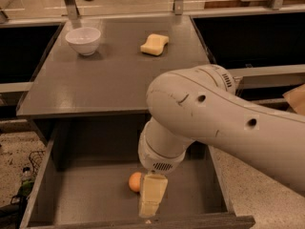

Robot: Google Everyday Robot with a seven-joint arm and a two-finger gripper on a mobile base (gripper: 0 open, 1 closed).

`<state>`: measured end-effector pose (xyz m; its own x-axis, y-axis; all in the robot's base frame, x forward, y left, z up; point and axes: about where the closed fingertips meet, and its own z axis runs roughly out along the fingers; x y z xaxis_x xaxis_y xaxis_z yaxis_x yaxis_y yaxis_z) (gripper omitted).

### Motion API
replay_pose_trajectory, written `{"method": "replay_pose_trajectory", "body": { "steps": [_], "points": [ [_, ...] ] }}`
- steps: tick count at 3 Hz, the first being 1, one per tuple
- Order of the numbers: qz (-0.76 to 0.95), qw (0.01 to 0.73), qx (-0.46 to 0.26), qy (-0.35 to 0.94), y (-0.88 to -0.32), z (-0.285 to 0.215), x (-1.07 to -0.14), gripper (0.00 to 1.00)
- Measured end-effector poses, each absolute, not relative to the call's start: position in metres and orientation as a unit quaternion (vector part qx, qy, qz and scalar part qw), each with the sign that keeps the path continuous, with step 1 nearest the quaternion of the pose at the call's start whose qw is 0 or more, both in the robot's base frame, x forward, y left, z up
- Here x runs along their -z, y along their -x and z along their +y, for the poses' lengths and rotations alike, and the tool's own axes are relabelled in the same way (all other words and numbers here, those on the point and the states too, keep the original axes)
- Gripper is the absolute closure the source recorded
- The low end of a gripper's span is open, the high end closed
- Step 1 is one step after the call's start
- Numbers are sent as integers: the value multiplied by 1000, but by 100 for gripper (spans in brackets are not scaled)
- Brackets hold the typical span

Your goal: Pick orange from top drawer and place on counter

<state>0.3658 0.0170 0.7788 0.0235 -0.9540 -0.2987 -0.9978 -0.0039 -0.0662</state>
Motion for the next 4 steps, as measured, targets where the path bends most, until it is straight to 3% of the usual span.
{"method": "replay_pose_trajectory", "body": {
  "steps": [4],
  "points": [
    [728, 172, -84, 658, -406, 28, -760, 0]
  ]
}}
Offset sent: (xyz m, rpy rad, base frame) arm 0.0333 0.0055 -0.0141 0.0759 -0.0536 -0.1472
